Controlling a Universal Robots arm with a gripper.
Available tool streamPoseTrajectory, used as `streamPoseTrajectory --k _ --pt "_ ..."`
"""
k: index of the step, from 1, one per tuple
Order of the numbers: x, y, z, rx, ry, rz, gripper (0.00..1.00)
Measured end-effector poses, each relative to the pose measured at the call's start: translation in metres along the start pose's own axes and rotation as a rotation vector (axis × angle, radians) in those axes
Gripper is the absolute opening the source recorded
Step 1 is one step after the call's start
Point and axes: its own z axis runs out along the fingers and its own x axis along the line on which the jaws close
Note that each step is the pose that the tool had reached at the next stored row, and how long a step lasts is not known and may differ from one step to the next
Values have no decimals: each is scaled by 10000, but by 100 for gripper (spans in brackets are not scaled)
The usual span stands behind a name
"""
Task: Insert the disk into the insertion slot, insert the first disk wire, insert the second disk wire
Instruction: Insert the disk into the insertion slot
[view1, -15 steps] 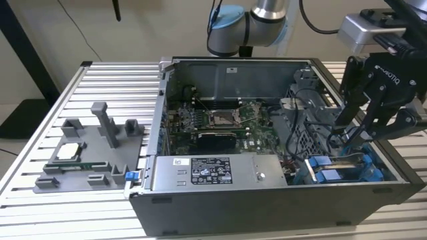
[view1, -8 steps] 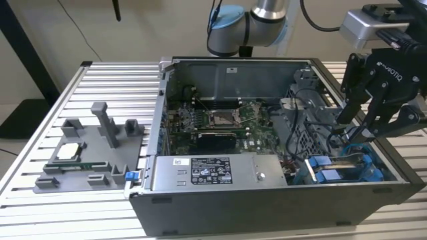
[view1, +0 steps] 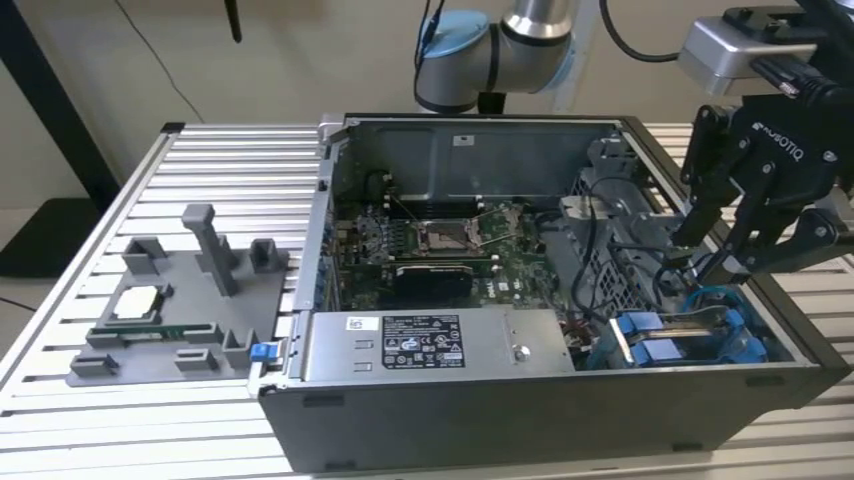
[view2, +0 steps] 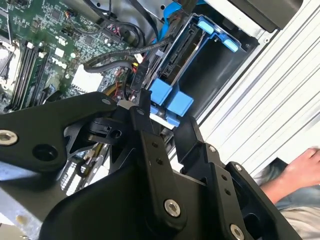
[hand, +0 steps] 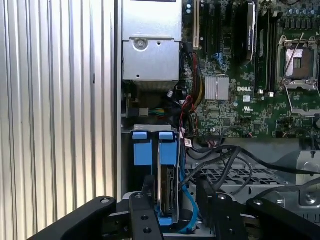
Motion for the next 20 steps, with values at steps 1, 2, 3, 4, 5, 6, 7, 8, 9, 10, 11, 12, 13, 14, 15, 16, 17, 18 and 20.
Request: streamPoseTrajectory --k 1,2,3,4,5,6,7,8,9,10,11,12,13,14,15,16,17,18,20 --pt "-8 0 2 0 -3 0 100" --pt "-29 0 2 0 -3 -1 100" --pt "-38 0 3 0 -3 -1 100" --pt "-46 1 2 0 -4 0 100" --pt "-52 1 -1 0 -4 0 100" --pt "-57 1 -6 0 -2 0 100" --pt "-61 1 -11 0 -2 0 100" --pt "-67 2 -15 0 -3 0 100" --pt "-73 2 -18 0 -4 0 100" --pt "-82 2 -20 0 -3 0 100" --pt "-90 2 -21 0 -4 0 100" --pt "-99 2 -22 0 -5 0 100" --pt "-108 3 -23 0 -4 0 100" --pt "-116 3 -25 0 -2 0 100" --pt "-122 3 -27 0 -4 0 100" --pt "-129 3 -30 0 -4 0 100" --pt "-135 3 -34 0 -4 0 100" --pt "-141 3 -38 0 -3 0 100" --pt "-154 4 -46 0 -2 0 100"
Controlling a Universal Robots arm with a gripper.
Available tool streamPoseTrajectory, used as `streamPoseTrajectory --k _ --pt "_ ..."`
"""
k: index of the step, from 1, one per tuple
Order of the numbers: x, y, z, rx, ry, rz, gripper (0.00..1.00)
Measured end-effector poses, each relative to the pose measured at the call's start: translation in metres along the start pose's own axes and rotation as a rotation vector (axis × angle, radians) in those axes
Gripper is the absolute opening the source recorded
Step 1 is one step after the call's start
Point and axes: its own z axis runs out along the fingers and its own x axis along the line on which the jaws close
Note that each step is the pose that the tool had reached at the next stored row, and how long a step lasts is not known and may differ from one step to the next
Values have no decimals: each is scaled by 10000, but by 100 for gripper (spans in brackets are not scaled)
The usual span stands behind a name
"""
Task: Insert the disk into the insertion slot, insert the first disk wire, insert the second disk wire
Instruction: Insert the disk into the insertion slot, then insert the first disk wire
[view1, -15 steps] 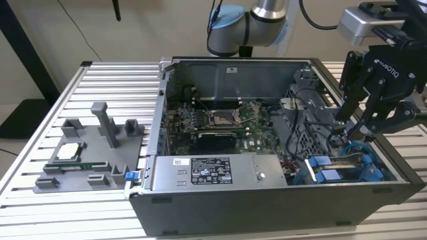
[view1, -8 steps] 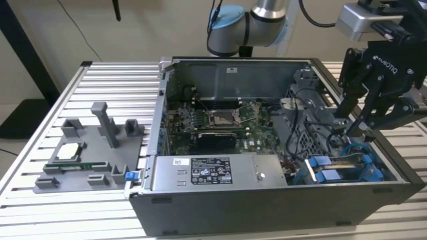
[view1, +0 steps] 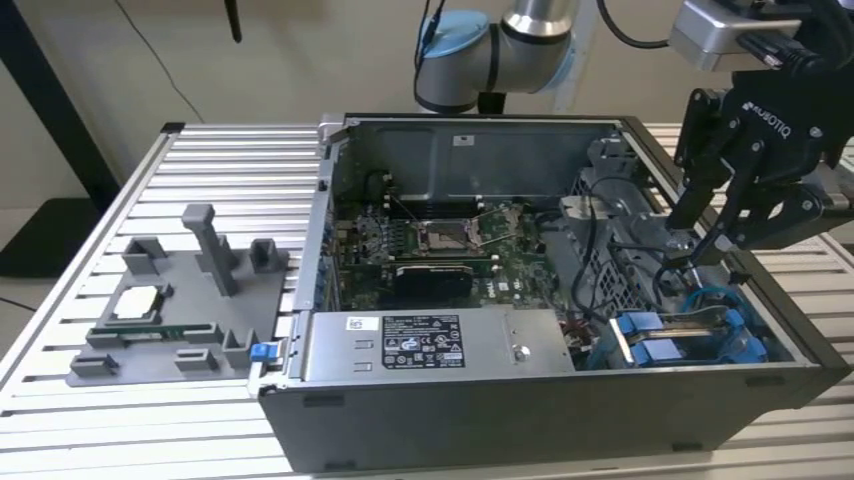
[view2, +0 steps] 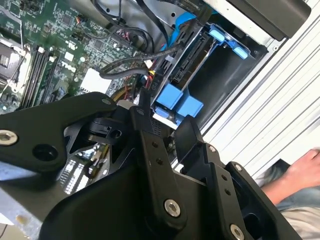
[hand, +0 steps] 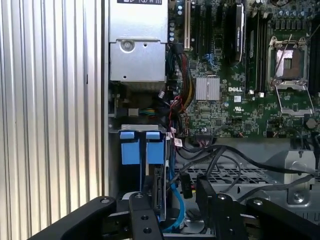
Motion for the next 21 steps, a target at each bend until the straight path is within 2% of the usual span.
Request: streamPoseTrajectory --k 9,15,18,21 --pt "-67 2 -28 0 -1 0 100" --pt "-200 4 -24 2 -1 0 100" --pt "-204 4 -16 3 -6 0 100" --pt "-202 3 28 4 -4 -1 100"
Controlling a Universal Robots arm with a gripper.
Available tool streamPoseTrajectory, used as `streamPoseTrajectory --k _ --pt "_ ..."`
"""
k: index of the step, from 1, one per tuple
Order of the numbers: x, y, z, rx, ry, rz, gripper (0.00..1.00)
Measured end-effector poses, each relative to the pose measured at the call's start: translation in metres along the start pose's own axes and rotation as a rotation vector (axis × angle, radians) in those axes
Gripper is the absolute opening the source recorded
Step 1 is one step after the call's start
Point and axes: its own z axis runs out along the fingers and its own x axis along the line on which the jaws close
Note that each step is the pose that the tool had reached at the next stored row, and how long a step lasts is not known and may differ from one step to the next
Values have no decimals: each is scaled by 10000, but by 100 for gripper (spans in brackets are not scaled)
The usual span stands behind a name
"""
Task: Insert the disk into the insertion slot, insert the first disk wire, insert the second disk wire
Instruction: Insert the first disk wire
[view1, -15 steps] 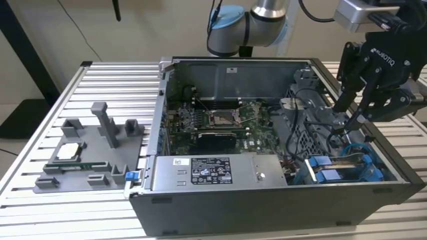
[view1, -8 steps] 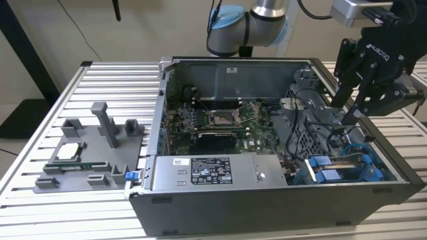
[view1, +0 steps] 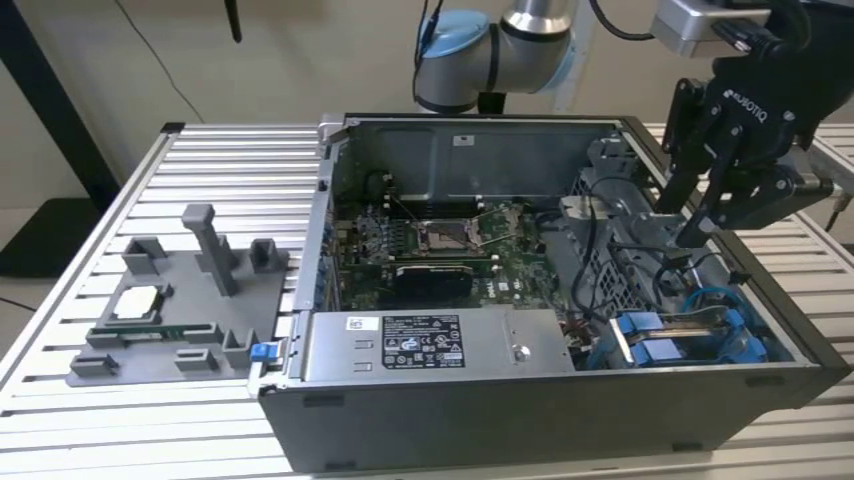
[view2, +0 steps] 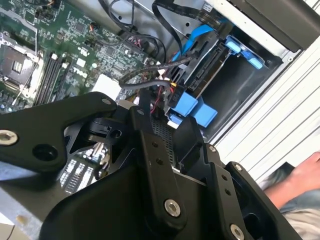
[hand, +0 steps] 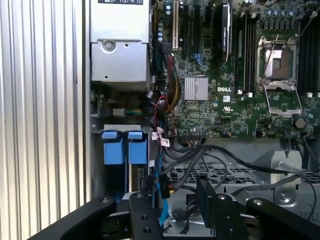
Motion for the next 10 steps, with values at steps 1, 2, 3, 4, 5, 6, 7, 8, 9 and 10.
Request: streamPoseTrajectory --k 1,2,3,4,5,6,7,8,9,10 --pt "2 0 19 0 -1 0 100" --pt "5 -1 35 0 3 0 100" --pt "10 -1 48 1 13 0 100" --pt "18 -1 56 1 46 -8 100" --pt "26 -1 60 1 91 -19 100" --pt "37 -2 64 1 130 -28 100" --pt "54 -3 70 1 159 -36 100" --pt "71 -5 79 1 171 -45 100" --pt "85 -5 94 1 174 -53 100" --pt "95 -6 112 1 176 -69 100"
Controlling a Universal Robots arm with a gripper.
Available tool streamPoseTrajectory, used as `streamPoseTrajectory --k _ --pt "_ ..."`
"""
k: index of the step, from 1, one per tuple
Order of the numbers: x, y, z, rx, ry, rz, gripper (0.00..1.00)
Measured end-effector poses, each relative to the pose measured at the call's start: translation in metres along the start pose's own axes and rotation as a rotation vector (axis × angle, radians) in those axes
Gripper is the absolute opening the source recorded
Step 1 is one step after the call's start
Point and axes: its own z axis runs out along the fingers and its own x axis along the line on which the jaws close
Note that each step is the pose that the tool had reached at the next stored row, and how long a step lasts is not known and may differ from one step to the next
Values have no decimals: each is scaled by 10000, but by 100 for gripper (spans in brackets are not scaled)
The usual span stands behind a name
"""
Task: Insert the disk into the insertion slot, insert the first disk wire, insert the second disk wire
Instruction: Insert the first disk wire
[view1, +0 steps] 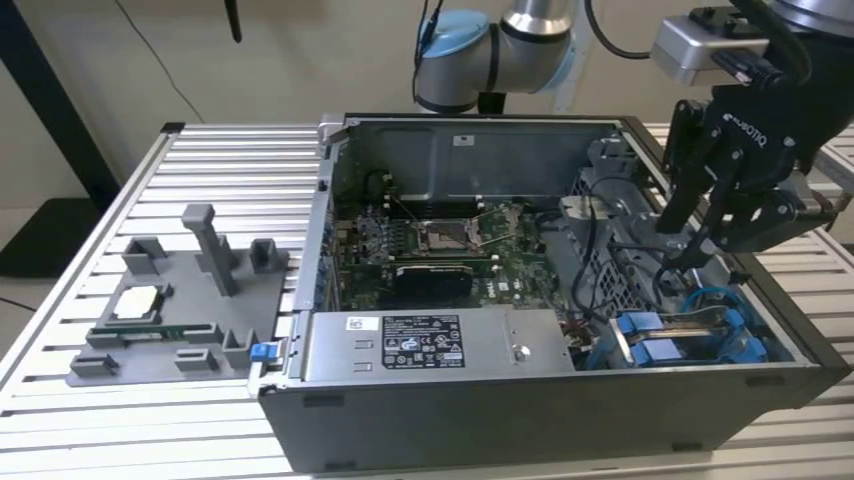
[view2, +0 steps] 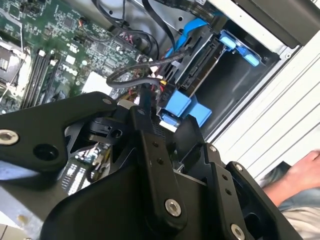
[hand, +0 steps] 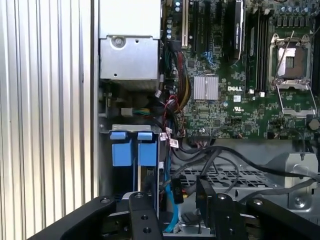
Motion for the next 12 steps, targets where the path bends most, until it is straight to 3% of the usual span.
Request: streamPoseTrajectory --k 8,12 --pt "21 -3 108 30 19 -586 100" --pt "22 -3 125 173 27 -996 100"
